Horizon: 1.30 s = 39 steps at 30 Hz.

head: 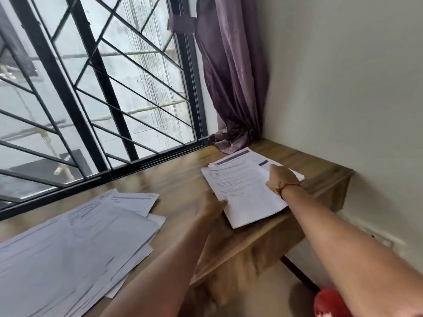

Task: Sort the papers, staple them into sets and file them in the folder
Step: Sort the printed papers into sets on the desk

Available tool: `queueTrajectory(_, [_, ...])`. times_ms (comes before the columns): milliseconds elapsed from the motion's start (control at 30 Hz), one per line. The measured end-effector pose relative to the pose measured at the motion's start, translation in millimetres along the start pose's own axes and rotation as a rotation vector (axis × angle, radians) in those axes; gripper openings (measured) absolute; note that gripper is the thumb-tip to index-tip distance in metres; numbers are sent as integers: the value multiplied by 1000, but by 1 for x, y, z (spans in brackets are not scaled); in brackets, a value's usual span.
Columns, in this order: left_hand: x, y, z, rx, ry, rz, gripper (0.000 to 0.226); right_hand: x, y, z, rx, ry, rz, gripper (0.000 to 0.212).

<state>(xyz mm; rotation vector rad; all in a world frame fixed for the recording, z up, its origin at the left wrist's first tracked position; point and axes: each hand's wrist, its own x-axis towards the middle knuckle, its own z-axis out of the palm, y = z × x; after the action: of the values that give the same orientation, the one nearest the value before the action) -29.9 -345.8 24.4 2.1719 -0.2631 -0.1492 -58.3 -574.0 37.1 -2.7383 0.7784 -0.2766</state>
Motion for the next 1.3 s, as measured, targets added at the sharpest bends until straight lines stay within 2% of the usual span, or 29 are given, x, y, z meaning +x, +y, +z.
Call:
queueTrajectory(200, [0, -7, -6, 189, 71, 35, 43, -8, -11, 2, -58, 62, -23, 44])
queueTrajectory(333, [-6, -25, -41, 392, 132, 162, 46, -28, -53, 1, -33, 108, -186, 61])
queueTrajectory(467, [-15, -54, -103, 676, 242, 310, 49, -56, -121, 9, 28, 155, -430, 63])
queueTrajectory(667, [-40, -121, -204, 888, 272, 241, 56, -103, -232, 42, 64, 84, -694, 60])
queueTrajectory(833, [-50, -178, -270, 915, 221, 98, 63, -121, -303, 82, 5, -105, -754, 64])
queueTrajectory(933, [-46, -207, -292, 910, 133, 27, 70, -120, -339, 104, -118, -214, -753, 69])
queueTrajectory(1000, [-39, -219, -297, 901, 63, 5, 72, -118, -355, 119, -119, -267, -718, 70])
queueTrajectory(1100, [-29, -230, -301, 866, 19, -17, 73, -115, -368, 139, -88, -217, -674, 68])
queueTrajectory(1233, [-25, -242, -305, 843, -6, -12, 76, -115, -371, 152, -82, -163, -712, 64])
queueTrajectory(1300, [-25, -241, -309, 814, -28, -19, 86, -114, -370, 154, -118, -170, -732, 62])
